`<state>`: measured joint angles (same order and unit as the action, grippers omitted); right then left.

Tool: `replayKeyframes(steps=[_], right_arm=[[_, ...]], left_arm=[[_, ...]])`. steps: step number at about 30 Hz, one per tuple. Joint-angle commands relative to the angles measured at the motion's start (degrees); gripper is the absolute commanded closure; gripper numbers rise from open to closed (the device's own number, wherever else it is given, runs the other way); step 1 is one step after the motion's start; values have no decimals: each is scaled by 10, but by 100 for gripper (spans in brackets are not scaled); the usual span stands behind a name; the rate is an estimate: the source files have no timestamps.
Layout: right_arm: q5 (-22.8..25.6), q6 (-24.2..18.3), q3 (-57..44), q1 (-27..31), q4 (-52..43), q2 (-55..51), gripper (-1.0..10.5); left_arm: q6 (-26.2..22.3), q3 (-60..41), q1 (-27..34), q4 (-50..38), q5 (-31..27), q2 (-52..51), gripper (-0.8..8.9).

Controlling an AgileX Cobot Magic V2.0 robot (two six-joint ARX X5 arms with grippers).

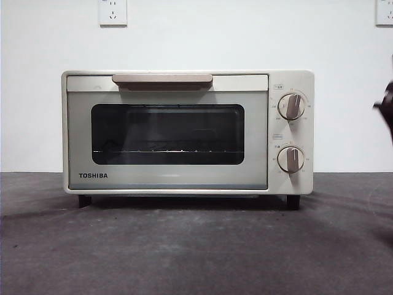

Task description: The left arm flap open the oven, the right arm pick bread and place it into oven, the left arm flap close the oven

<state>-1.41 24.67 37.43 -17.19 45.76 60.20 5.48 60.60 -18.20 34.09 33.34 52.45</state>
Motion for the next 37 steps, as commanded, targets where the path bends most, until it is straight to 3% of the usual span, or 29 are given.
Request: replayKeyframes(steps=[1,9,15,21,31,37], right_arm=[[3,11,4,-2,-21,32,391],[3,4,4,-1,-36,89,422],[-9,-3,4,-1,-34,116,626],[-21,-23,4,5,-33,123,802],[-68,-57,68,16,78,50,806],[-82,-63,138,16,169,-20,806]], left_arm=[[1,12,-3,-6,3,3,282],[-5,12,-3,-4,3,3,304],[-14,12,-3,-4,3,3,640],[-18,12,-3,-7,3,3,788],[-42,54,-13,-3,-66,50,797],[-151,99,-47,-3,-124,134,797]])
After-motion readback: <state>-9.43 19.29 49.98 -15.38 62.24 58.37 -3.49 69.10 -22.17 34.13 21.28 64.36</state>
